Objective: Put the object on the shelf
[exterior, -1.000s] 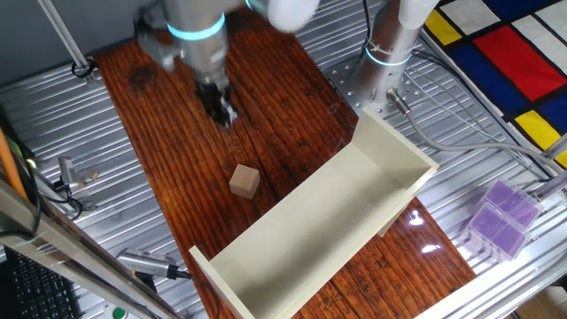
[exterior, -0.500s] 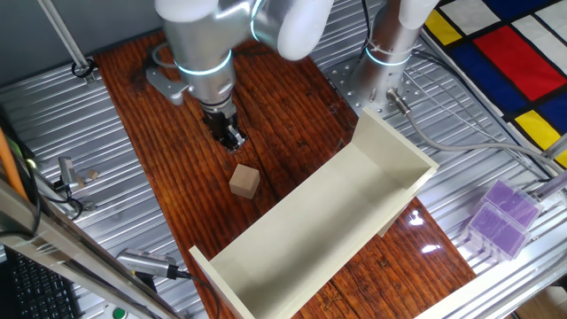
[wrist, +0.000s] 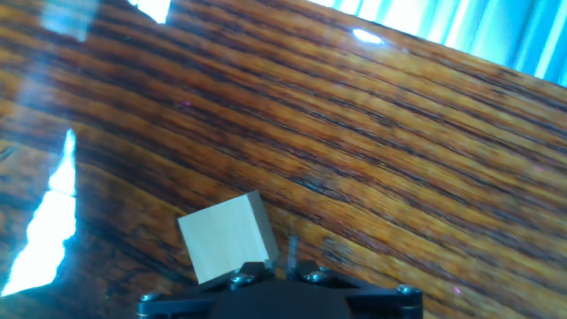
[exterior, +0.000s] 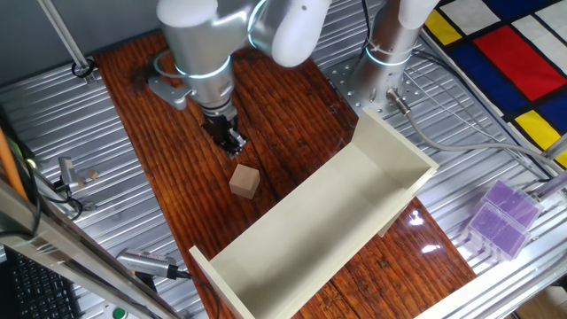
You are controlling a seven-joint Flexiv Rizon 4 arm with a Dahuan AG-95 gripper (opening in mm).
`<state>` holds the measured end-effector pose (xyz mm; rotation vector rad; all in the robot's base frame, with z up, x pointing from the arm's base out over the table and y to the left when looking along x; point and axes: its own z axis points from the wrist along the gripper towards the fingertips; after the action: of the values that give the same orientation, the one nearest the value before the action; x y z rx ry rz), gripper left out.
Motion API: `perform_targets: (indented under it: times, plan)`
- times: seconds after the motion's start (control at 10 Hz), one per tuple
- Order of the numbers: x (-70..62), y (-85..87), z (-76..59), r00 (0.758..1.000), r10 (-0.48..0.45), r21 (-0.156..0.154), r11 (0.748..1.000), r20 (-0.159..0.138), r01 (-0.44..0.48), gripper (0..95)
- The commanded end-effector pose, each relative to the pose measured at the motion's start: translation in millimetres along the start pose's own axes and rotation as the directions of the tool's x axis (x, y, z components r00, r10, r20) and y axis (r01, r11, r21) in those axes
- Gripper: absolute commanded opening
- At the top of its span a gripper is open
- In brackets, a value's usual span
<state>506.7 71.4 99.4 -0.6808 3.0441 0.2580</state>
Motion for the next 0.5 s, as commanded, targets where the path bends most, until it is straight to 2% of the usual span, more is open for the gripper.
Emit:
perform_targets:
  times: [0.1, 0.2, 0.3, 0.5]
  plan:
    - [-0.9, -0.4, 1.4, 0.999, -0.029, 0.018, 0.999, -0.014, 0.029, 57.0]
    - [-0.9, -0.4, 1.4, 0.999, -0.041, 0.034, 0.999, -0.021, 0.042, 57.0]
    - [-0.9, -0.4, 1.4, 0.995, -0.093, 0.054, 0.994, -0.037, 0.095, 57.0]
    - [-0.9, -0.4, 1.4, 0.983, -0.172, 0.047, 0.983, -0.056, 0.175, 57.0]
